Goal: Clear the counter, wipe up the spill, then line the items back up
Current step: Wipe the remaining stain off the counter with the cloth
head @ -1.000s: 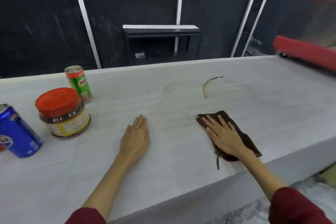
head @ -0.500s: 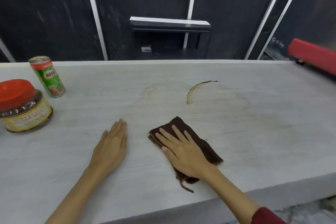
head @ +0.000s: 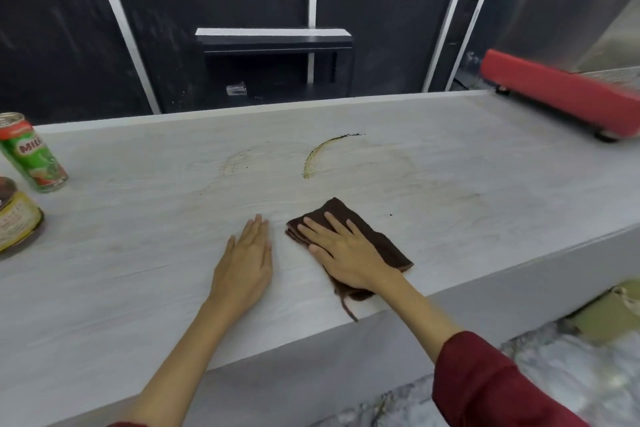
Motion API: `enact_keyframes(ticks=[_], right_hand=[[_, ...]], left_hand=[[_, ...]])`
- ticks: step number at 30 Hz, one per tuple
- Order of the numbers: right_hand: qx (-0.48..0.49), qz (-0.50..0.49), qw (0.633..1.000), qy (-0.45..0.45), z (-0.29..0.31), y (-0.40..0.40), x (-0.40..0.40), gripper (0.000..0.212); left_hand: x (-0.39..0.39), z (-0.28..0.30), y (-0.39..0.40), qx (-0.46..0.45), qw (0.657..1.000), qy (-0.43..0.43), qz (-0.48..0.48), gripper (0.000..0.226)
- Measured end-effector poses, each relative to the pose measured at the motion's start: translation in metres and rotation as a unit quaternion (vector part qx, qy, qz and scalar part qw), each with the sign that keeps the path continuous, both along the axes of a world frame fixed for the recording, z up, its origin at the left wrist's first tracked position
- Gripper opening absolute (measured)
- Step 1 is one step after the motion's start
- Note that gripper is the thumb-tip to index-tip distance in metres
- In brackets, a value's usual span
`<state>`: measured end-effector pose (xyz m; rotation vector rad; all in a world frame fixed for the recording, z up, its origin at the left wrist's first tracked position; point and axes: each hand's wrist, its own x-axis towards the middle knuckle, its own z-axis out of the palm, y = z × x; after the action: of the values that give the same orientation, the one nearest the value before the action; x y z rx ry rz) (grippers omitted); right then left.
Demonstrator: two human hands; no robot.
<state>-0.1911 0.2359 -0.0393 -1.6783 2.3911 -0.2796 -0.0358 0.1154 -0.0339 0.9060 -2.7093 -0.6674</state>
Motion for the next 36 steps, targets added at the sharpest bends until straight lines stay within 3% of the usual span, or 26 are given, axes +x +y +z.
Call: enact_keyframes(ticks=[4, 9, 13, 21, 24, 30, 33, 36], right_hand=[[-0.001, -0.026, 0.999, 0.019, 0.002, 0.055, -0.021, 0.051], [0.009, -0.145, 0.989, 0.026, 0.004, 0.114, -0.091, 0.06], [0.01, -0.202, 0.979, 0.014, 0.002, 0.117, -0.153, 0.048], [-0.003, -0.013, 1.0, -0.007, 0.005, 0.045, -0.143, 0.051], [-0.024, 0.014, 1.0, -0.003, 0.004, 0.085, -0.145, 0.075], [-0.008, -0.115, 0.993, 0.042, 0.001, 0.156, -0.225, 0.067], [-0.003, -0.184, 0.983, 0.023, -0.001, 0.146, -0.266, 0.051], [0.007, -0.189, 0.982, 0.016, 0.0, 0.108, -0.282, 0.051]], left_hand=[[-0.027, 0.001, 0.02, 0.002, 1.0, 0.0, -0.025, 0.05], [-0.061, 0.001, 0.032, 0.001, 0.999, -0.016, -0.033, 0.05], [-0.092, -0.001, 0.039, 0.002, 1.0, -0.018, -0.017, 0.05], [-0.131, -0.004, 0.049, 0.004, 0.998, -0.01, 0.061, 0.05], [-0.141, -0.004, 0.056, 0.004, 0.997, -0.01, 0.072, 0.05], [-0.173, -0.01, 0.093, 0.001, 0.999, -0.01, 0.042, 0.05], [-0.182, -0.012, 0.101, -0.011, 0.999, -0.013, 0.051, 0.05], [-0.183, -0.012, 0.105, -0.015, 0.998, -0.018, 0.059, 0.05]])
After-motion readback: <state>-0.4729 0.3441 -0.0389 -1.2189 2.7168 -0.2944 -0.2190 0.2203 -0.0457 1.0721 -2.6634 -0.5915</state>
